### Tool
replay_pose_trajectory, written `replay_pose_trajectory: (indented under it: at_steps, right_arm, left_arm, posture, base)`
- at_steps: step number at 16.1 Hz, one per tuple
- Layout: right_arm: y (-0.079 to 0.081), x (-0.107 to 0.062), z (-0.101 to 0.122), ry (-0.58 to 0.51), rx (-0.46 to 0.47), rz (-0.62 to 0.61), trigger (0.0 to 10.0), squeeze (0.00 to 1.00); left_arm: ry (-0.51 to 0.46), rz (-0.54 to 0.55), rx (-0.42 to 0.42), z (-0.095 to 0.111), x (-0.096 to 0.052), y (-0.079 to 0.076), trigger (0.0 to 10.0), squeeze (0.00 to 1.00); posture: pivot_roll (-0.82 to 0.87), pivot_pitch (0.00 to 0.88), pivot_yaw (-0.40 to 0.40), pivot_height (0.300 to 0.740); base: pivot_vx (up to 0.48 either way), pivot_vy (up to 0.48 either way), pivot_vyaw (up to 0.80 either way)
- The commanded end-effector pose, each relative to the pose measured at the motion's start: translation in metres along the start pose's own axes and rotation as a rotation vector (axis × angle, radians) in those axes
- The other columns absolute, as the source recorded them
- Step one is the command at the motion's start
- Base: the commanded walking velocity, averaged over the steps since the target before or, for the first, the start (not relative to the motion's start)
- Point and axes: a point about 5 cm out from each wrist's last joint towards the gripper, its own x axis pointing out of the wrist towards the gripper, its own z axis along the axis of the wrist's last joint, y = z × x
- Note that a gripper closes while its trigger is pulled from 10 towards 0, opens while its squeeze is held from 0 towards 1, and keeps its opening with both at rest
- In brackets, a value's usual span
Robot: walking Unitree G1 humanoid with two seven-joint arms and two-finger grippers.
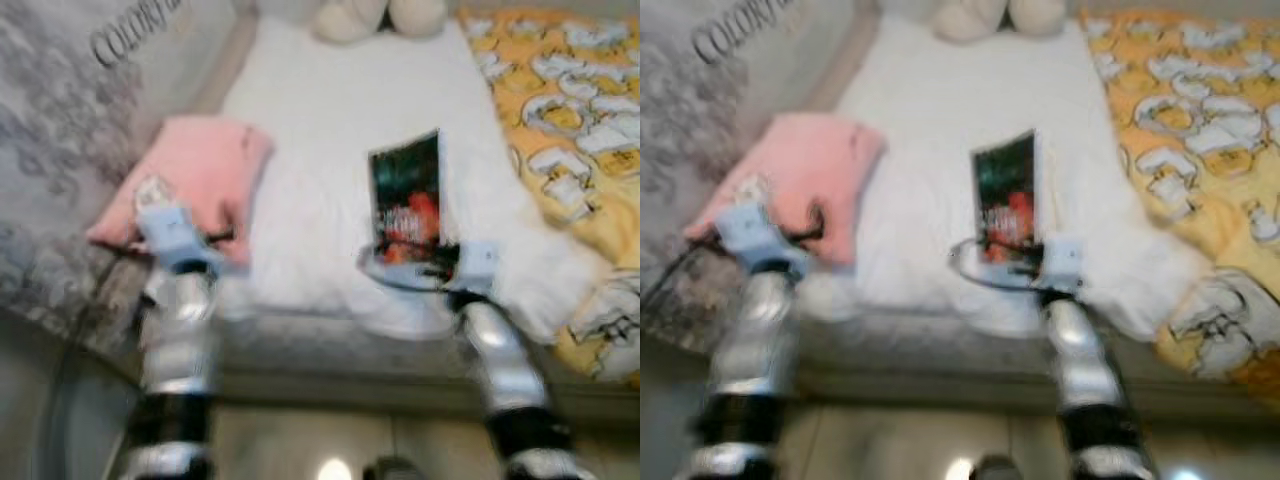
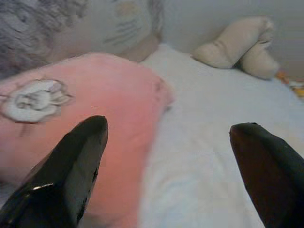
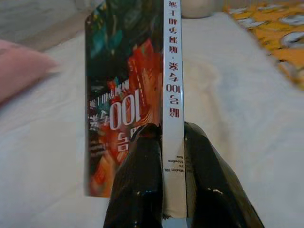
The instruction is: Clean up the room
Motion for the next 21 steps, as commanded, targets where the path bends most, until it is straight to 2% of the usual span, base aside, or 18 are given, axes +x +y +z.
replay_pose_trajectory:
  at_steps: [1,5,6,10,14,15,16,17,18,20,21]
  right_arm:
    - [0.008,0.006,0.018,-0.085,0.011,0.022,0.0,0.0]
    - [0.008,0.006,0.017,-0.082,0.008,0.031,0.0,0.0]
    - [0.009,0.006,0.016,-0.08,0.008,0.037,0.0,0.0]
    - [0.009,0.007,0.015,-0.068,0.026,0.04,0.0,0.0]
    - [0.011,0.016,0.007,0.034,0.206,0.045,0.0,0.0]
    - [0.018,0.028,0.011,0.056,0.284,0.075,0.0,0.0]
    - [0.023,0.034,0.014,0.07,0.321,0.096,0.0,0.0]
    - [0.032,0.044,0.015,0.122,0.433,0.143,0.0,0.0]
    - [0.034,0.047,0.014,0.159,0.49,0.159,0.0,0.0]
    - [0.03,0.047,0.007,0.212,0.534,0.155,0.0,0.0]
    - [0.024,0.043,-0.005,0.277,0.574,0.141,0.0,0.0]
  left_arm:
    - [-0.02,0.057,0.024,0.005,0.001,0.02,10.0,0.0]
    - [-0.021,0.043,0.038,0.004,0.001,0.018,10.0,0.0]
    - [-0.012,0.02,0.079,0.005,0.005,0.015,10.0,0.0]
    - [-0.037,0.01,0.079,0.01,0.007,0.012,10.0,0.0]
    - [-0.078,-0.094,0.191,0.017,0.006,-0.012,10.0,0.0]
    - [-0.044,-0.112,0.276,0.018,0.011,-0.021,10.0,0.0]
    - [-0.029,-0.13,0.297,0.019,0.013,-0.026,10.0,0.0]
    - [-0.023,-0.2,0.309,0.024,0.012,-0.034,10.0,0.0]
    - [-0.03,-0.244,0.321,0.028,0.009,-0.038,10.0,0.0]
    - [-0.039,-0.282,0.307,0.032,0.005,-0.041,10.0,0.0]
    - [-0.033,-0.283,0.305,0.033,0.002,-0.04,10.0,0.0]
  posture:
    - [-0.12,0.0,0.045,0.74]
    - [-0.12,0.0,0.041,0.74]
    - [-0.11,0.0,0.04,0.74]
    - [-0.11,0.0,0.04,0.74]
    - [-0.1,0.0,0.045,0.74]
    - [-0.08,0.0,0.06,0.74]
    - [-0.08,0.0,0.064,0.74]
    - [-0.03,0.015,0.075,0.74]
    - [-0.03,0.02,0.077,0.74]
    - [0.0,0.043,0.086,0.74]
    - [0.02,0.075,0.1,0.74]
  base:
    - [0.364,0.315,0.0]
    - [0.313,0.363,0.0]
    - [0.311,0.368,0.0]
    - [0.329,0.35,0.0]
    - [0.0,0.0,0.0]
    - [0.0,0.0,0.0]
    - [0.0,0.0,0.0]
    - [0.0,0.0,0.0]
    - [0.0,0.0,0.0]
    - [0.0,0.0,0.0]
    - [0.0,0.0,0.0]
